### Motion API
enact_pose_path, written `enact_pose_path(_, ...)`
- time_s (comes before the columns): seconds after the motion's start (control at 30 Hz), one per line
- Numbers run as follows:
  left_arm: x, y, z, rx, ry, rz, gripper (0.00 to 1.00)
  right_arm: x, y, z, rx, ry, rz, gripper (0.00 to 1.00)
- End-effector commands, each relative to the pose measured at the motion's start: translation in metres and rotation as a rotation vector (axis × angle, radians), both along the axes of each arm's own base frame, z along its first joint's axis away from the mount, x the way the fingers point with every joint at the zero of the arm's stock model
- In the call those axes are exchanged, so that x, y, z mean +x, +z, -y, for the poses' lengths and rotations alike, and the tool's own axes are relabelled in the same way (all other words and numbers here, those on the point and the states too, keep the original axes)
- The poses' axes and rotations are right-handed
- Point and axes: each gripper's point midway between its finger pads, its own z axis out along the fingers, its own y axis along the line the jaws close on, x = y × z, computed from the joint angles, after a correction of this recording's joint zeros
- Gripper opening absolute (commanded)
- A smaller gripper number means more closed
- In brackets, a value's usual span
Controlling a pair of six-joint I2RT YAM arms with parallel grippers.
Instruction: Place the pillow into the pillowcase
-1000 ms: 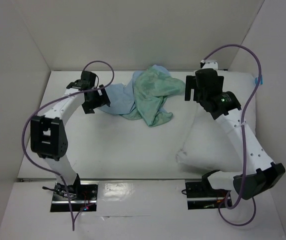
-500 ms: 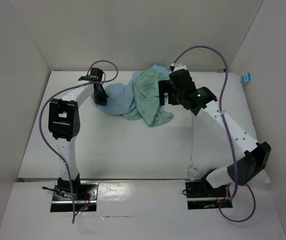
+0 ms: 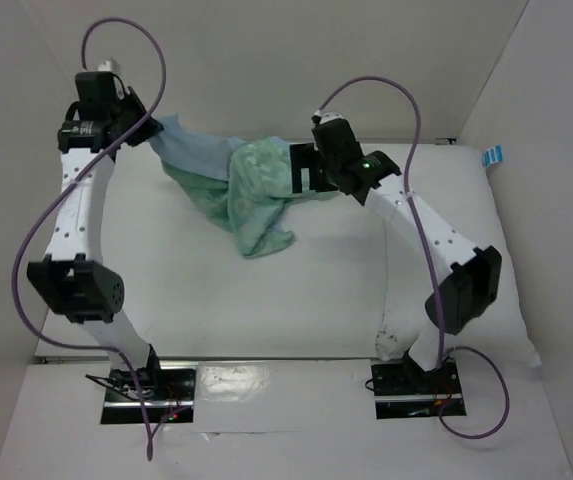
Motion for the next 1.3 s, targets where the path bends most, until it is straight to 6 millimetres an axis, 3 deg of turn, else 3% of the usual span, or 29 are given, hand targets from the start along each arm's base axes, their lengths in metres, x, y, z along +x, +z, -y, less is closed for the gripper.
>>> enact_pose_path(0.0,-0.039,0.088,0.025,0.006,-0.122,0.208,0.00,0.032,-0.001,-0.054,0.084,0.104,0.006,1.00)
enact_pose_path(0.1,-0.057,0.106,0.037,-0.020,-0.181,0.250,0.00,0.038,-0.018,-0.102,0.070,0.185,-0.024,1.00)
enact_pose_path(0.13,-0.062,0.107,0.041,-0.031,-0.200,0.245,0.00,0.026,-0.017,-0.124,0.061,0.234,-0.014,1.00)
enact_pose_path(0.23,-0.078,0.117,0.047,-0.037,-0.236,0.258,0.00,0.000,0.003,-0.170,0.091,0.374,0.088,1.00)
enact_pose_path(0.37,-0.094,0.131,0.056,-0.063,-0.277,0.286,0.00,-0.031,0.022,-0.201,0.144,0.515,0.186,1.00)
enact_pose_path(0.57,-0.113,0.160,0.060,-0.056,-0.302,0.329,0.00,-0.051,0.043,-0.222,0.248,0.665,0.288,1.00)
enact_pose_path(0.67,-0.130,0.193,0.064,-0.065,-0.316,0.412,0.00,-0.044,0.023,-0.233,0.224,0.673,0.240,1.00)
enact_pose_path(0.7,-0.141,0.208,0.065,-0.057,-0.318,0.449,0.00,-0.050,0.019,-0.240,0.222,0.707,0.227,1.00)
enact_pose_path(0.87,-0.167,0.234,0.066,-0.048,-0.333,0.519,0.00,-0.055,0.035,-0.249,0.244,0.719,0.292,1.00)
enact_pose_path(1.03,-0.175,0.234,0.059,-0.001,-0.307,0.533,0.00,-0.070,0.059,-0.255,0.257,0.787,0.357,0.96)
enact_pose_path(1.07,-0.176,0.232,0.059,-0.003,-0.307,0.524,0.00,-0.069,0.071,-0.255,0.268,0.763,0.401,0.96)
enact_pose_path(1.2,-0.174,0.229,0.058,-0.006,-0.306,0.515,0.00,-0.058,0.079,-0.258,0.280,0.720,0.454,0.96)
enact_pose_path(1.27,-0.178,0.232,0.058,-0.004,-0.306,0.524,0.00,-0.046,0.088,-0.266,0.297,0.684,0.488,0.88)
